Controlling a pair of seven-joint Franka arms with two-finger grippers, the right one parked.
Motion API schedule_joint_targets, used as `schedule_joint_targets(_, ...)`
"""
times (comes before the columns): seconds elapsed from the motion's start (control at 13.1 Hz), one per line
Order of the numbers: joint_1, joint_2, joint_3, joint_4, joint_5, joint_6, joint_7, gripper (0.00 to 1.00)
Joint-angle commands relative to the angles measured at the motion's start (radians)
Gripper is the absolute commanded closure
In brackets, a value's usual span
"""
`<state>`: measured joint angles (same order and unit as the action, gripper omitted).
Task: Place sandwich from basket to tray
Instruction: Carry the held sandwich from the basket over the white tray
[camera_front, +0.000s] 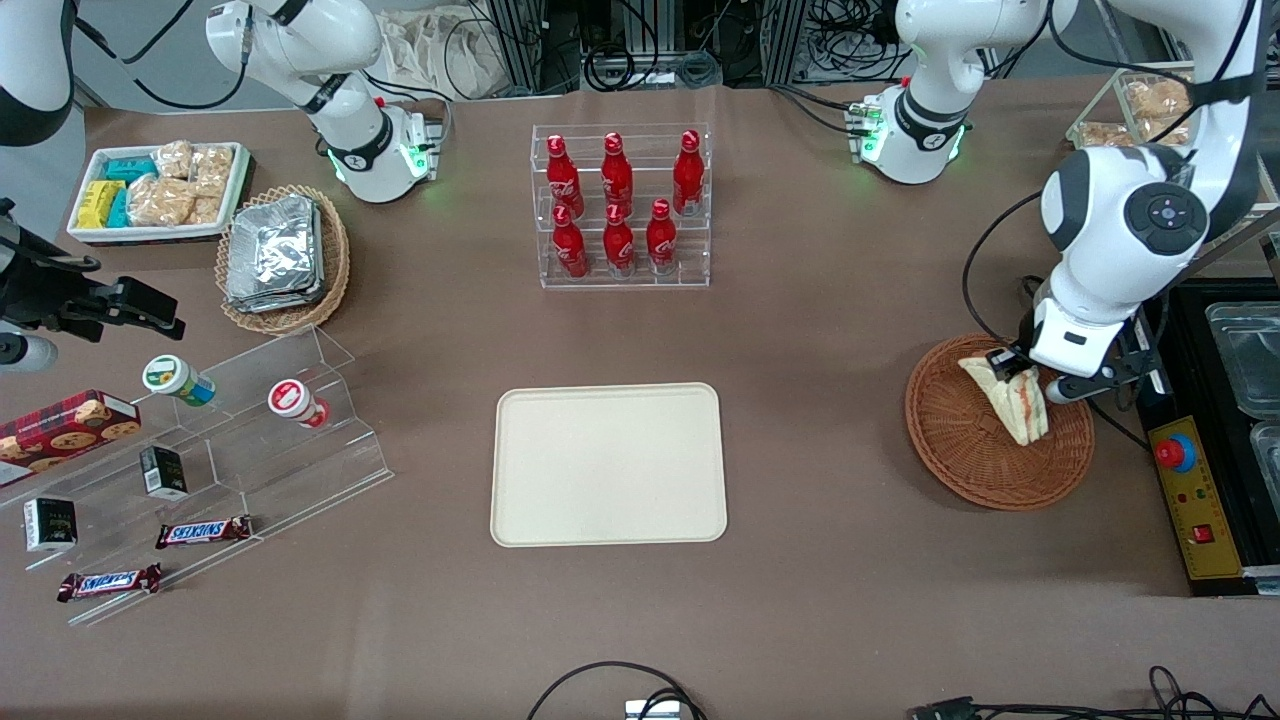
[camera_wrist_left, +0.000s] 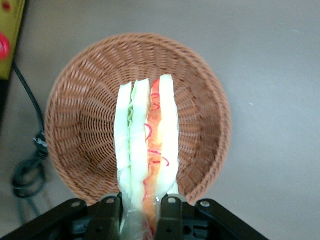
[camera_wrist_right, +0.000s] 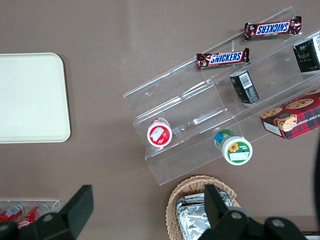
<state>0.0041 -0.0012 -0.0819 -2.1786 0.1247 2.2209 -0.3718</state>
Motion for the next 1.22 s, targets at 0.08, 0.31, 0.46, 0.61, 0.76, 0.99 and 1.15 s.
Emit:
schedule_joint_targets(0.08,-0.012,0.069,-0.088,0.247,0.019,-0.176,0.054,0.92)
schedule_joint_targets(0.31,-0.013,0.160,-0.183,0.441,0.019,-0.289,0.041,0.94)
schedule_joint_targets(0.46,-0.039,0.230,-0.217,0.583,0.018,-0.384,0.024,0.94)
schedule_joint_targets(0.61,-0.094,0.288,-0.216,0.675,0.018,-0.414,-0.013,0.92)
schedule_joint_targets(0.76,-0.159,0.335,-0.216,0.724,0.021,-0.414,-0.061,0.92)
schedule_joint_targets(0.99,-0.232,0.426,-0.216,0.816,0.018,-0.412,-0.148,0.94)
schedule_joint_targets(1.15,-0.291,0.496,-0.214,0.871,0.019,-0.402,-0.162,1.00)
